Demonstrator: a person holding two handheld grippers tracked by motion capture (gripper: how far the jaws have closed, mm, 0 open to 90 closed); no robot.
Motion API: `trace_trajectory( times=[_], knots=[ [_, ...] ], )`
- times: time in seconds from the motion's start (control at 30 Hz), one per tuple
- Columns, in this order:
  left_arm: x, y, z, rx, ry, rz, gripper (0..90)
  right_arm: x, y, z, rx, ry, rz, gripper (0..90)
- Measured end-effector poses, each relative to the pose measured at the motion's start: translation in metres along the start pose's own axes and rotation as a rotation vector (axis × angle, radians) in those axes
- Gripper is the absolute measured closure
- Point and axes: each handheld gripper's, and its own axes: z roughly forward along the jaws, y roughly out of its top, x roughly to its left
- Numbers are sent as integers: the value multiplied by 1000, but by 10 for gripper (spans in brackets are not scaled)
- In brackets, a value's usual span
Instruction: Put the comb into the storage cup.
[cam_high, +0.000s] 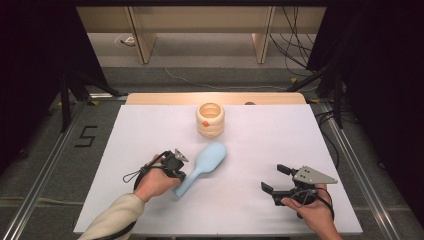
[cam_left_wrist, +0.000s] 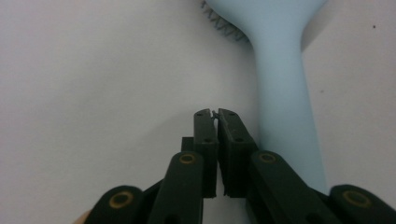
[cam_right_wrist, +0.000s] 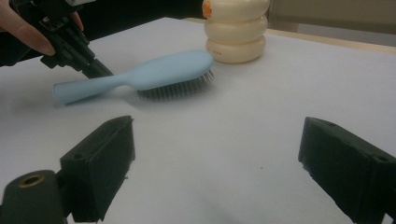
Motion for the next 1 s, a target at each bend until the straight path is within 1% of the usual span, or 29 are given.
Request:
trace_trajectory(
  times=[0.03, 0.07, 0.1, 0.13, 0.2, 0.23, 0.27, 0.3, 0.33, 0.37, 0.4, 0.43, 0.47, 0.5, 0.57, 0.63, 0.67, 0.7, 0.73, 0.77, 0.83, 0.87, 0.9, 0.93, 0.97, 1.0],
  knots=[
    [1, 0, -3, 0, 10, 0, 786, 0, 0, 0, -2, -1, 4, 116],
    [1, 0, -5, -9, 13, -8, 762, 0, 0, 0, 0, -1, 3, 117],
    [2, 0, -11, -28, 30, -15, 736, -1, 0, 0, 2, -2, 2, 117],
    [2, 0, -11, -28, 30, -15, 698, -1, 0, 0, 2, -2, 2, 117],
    [2, 0, -16, -43, 49, -11, 618, -1, 0, 0, 0, -3, 4, 117],
    [2, 0, -19, -56, 45, -23, 618, -1, 0, 0, 0, -3, 4, 117],
    [2, 1, -23, -79, 30, -55, 525, 0, 0, 0, 1, -1, 1, 117],
    [2, 1, -23, -79, 30, -55, 500, 0, 0, 0, 1, -2, 1, 116],
    [1, 2, -26, -98, 22, -75, 477, 0, 0, 0, 2, -1, 3, 117],
    [1, 2, -26, -98, 22, -75, 454, 0, 0, 0, 2, -1, 3, 117],
    [0, 3, -29, -122, -14, -97, 420, -1, 0, 0, 5, -2, 1, 117],
    [0, 4, -30, -135, -33, -105, 397, -1, 0, 0, 6, -3, 0, 117],
    [-1, 5, -31, -142, -61, -121, 355, -1, 0, 0, 5, -3, 1, 117],
    [-2, 6, -32, -141, -77, -127, 308, -1, 0, 0, 3, -4, -1, 116],
    [-4, 7, -32, -147, -92, -123, 238, -1, 0, 0, 0, -5, 4, 117],
    [-5, 7, -32, -149, -93, -115, 160, -1, 0, 0, 0, -5, 6, 116],
    [-6, 8, -32, -151, -78, -96, 147, -1, 0, 0, 0, -6, 6, 117],
    [-6, 8, -32, -151, -78, -96, 138, -1, 0, 0, 0, -6, 6, 117],
    [-7, 8, -31, -159, -69, -90, 100, -1, 0, 0, -2, -7, 6, 117],
    [-7, 8, -31, -155, -57, -83, 75, -1, 0, 0, -2, -7, 6, 117],
    [-7, 8, -31, -153, -54, -81, 44, -1, 0, 0, -2, -7, 6, 117],
    [-8, 9, -30, -146, -37, -78, 27, -1, 0, 0, -2, -7, 7, 117],
    [-8, 9, -30, -146, -37, -78, 16, -1, 0, 0, -2, -7, 7, 117],
    [-10, 9, -29, -136, -23, -74, 0, -1, 0, 0, -1, -7, 8, 117],
    [-10, 9, -29, -136, -23, -74, 0, -1, 0, 0, -1, -7, 8, 117],
    [-11, 10, -29, -126, -11, -68, 0, -1, 0, 0, -1, -6, 7, 117]
  ],
)
